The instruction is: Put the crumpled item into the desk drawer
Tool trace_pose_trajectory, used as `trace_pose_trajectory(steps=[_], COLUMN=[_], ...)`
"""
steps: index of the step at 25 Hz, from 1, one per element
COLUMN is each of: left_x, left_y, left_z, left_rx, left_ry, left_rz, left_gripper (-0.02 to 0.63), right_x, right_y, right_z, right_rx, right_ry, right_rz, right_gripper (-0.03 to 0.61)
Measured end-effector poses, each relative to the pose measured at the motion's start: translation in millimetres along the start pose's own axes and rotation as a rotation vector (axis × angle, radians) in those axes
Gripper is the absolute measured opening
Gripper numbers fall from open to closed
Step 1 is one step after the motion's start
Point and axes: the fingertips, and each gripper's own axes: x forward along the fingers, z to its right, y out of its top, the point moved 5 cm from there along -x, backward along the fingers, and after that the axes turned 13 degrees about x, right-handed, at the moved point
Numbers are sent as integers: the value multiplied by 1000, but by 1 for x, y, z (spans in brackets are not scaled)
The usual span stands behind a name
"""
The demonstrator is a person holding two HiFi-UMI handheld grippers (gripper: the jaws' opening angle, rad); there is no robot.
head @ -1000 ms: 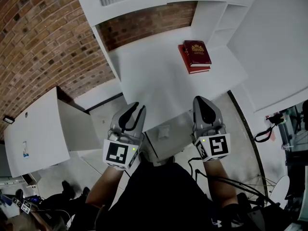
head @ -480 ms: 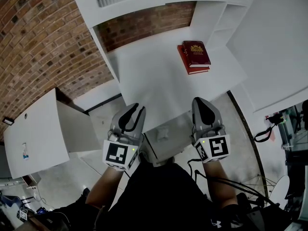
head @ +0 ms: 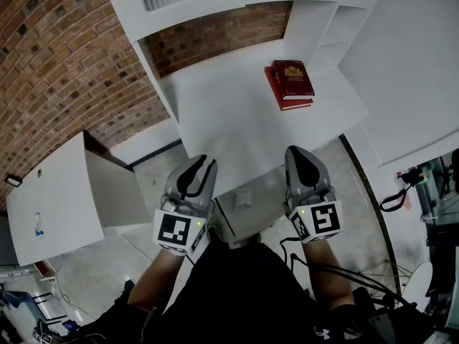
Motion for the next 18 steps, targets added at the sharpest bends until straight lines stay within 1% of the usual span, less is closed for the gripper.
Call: trace_pose_trajectory(steps=[5,7,11,15,18], left_x=[-1,-1,-1,-2,0], left_y=[-1,-3,-3,-6,-5], left_z=[2,1,0,1,-1], left_rx=[-17,-7,-6,2,1], left_ry=[4,-3,1,-12,-5], left_rz=[-33,-46,-25,-56,-15], left_gripper=[84,84,84,84,84], right_x=[-1,0,-1,-1,1], right_y=[-2,-2,-3,-4,-4], right_z=[-1,-1,-1,-2,-2], right_rx=[-4,-4,-5,-4,-2], right_ry=[4,2,-1,-1,-1], right_rz=[-2,-3,-5,-7,-11], right_gripper=[2,2,2,2,2])
